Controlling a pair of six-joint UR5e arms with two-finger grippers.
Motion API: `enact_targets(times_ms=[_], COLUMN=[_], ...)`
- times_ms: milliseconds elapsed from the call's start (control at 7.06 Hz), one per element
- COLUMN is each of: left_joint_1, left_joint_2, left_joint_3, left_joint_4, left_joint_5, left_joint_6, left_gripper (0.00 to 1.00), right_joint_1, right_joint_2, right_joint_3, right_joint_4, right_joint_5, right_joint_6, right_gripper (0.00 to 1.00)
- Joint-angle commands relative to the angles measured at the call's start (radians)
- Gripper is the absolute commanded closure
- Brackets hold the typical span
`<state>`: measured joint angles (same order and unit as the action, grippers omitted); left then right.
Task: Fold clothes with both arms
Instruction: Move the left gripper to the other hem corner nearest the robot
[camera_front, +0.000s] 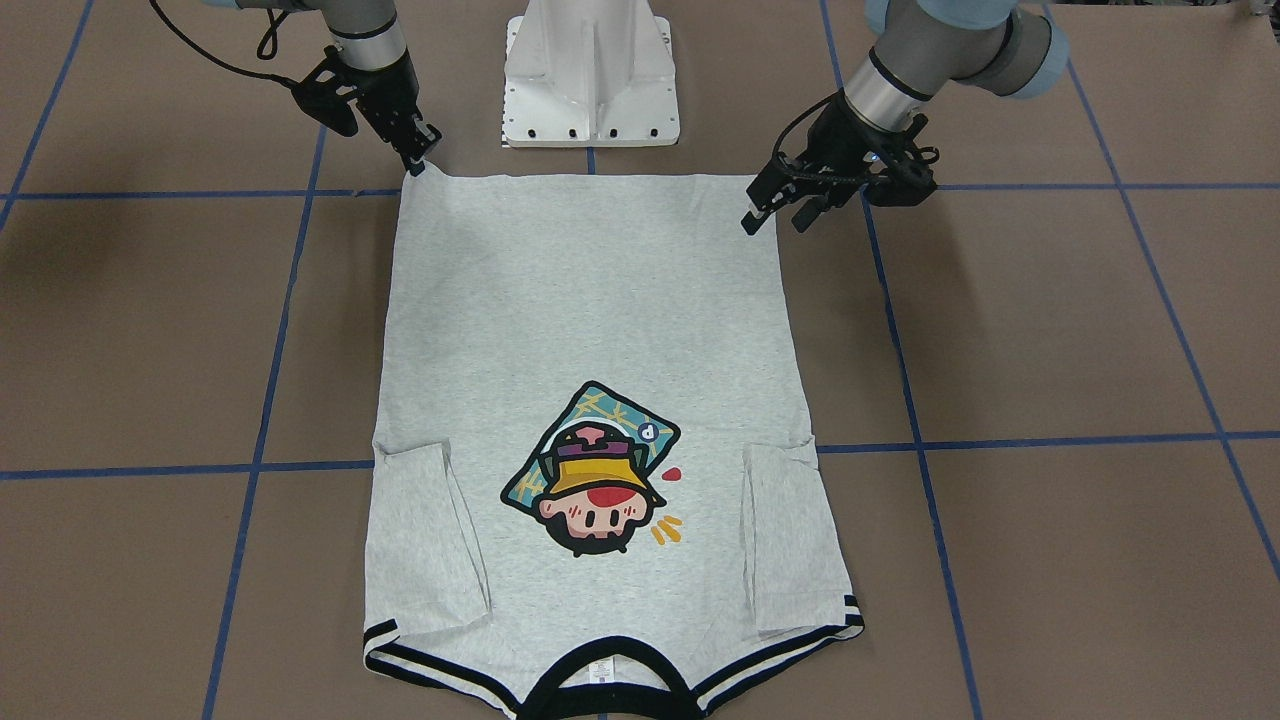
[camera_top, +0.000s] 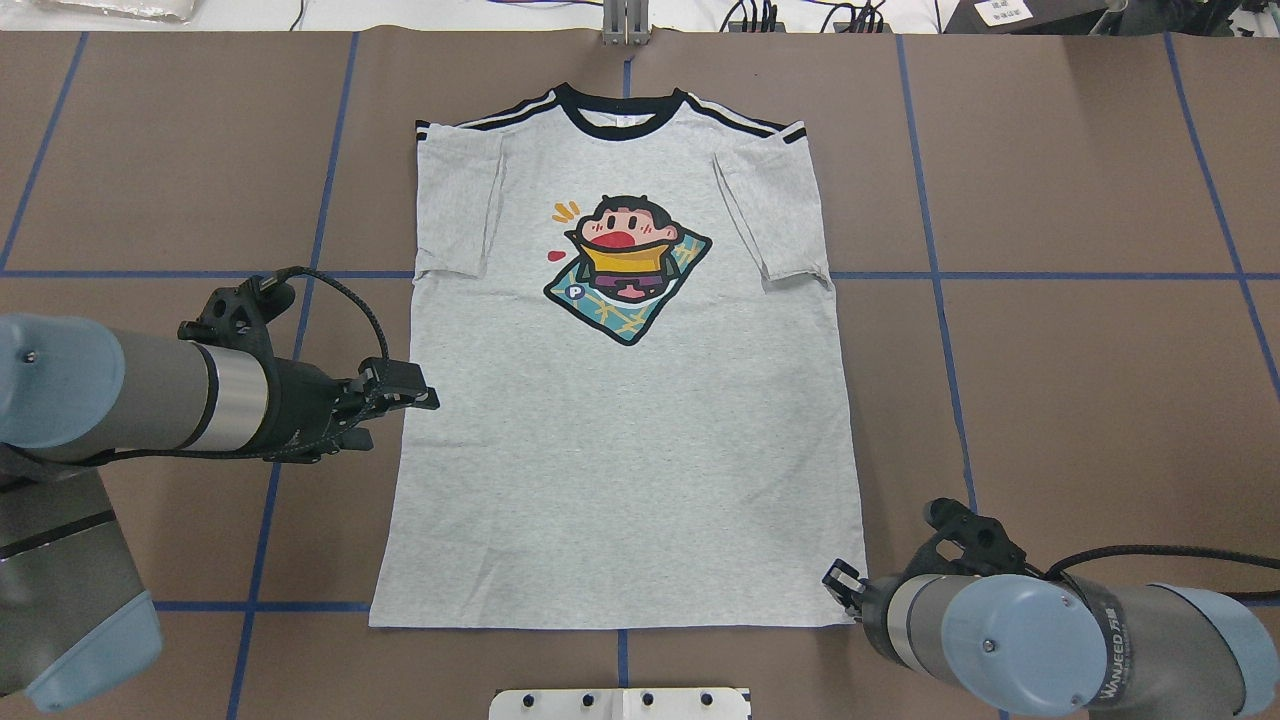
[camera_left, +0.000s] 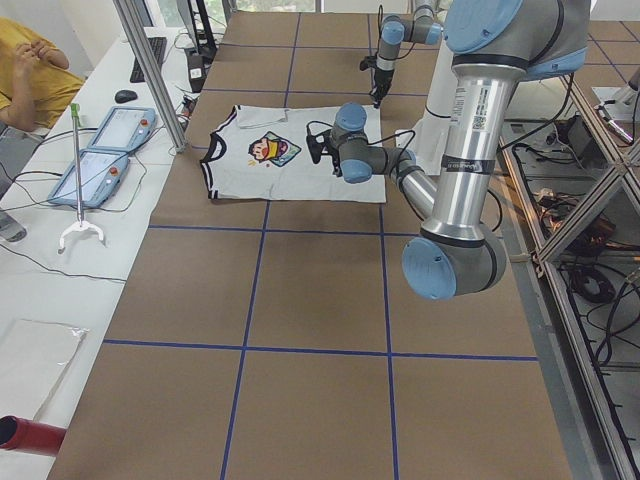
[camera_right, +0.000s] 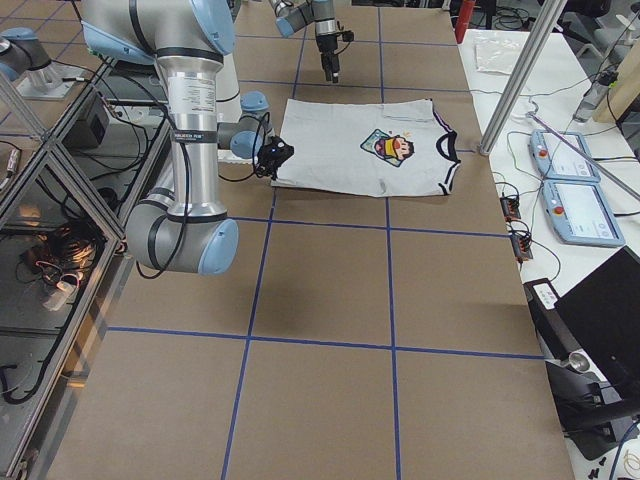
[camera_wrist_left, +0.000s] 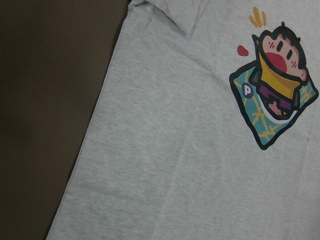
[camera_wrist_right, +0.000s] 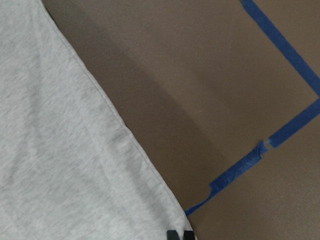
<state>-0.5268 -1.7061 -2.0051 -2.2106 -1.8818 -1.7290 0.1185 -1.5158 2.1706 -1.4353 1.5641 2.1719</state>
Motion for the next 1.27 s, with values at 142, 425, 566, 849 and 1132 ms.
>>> enact_targets(times_ms=[142, 425, 566, 849, 1132], left_joint_1=[0.12, 0.16, 0.218, 0.286, 0.335], left_joint_2=[0.101, 0.112, 0.112, 0.117, 0.117], left_joint_3=[-0.023, -0.015, -0.006, -0.001, -0.003], left_joint_4=[0.008, 0.063, 0.068, 0.109, 0.109], left_joint_5=[0.055, 0.047, 0.052, 0.085, 0.093], left_joint_6=[0.0, -0.029, -0.07, -0.086, -0.142], left_gripper=[0.0, 0.02, 0.07, 0.18, 0.28], right_joint_1=[0.006, 0.006, 0.007, 0.009, 0.012], right_joint_2=[0.005, -0.001, 0.0, 0.003, 0.005], right_joint_3=[0.015, 0.017, 0.018, 0.017, 0.018], right_joint_4=[-0.001, -0.002, -0.002, -0.002, -0.002], right_joint_5=[0.005, 0.034, 0.037, 0.037, 0.037], right_joint_6=[-0.001, -0.003, -0.003, -0.003, -0.003], right_gripper=[1.0, 1.0, 1.0, 1.0, 1.0])
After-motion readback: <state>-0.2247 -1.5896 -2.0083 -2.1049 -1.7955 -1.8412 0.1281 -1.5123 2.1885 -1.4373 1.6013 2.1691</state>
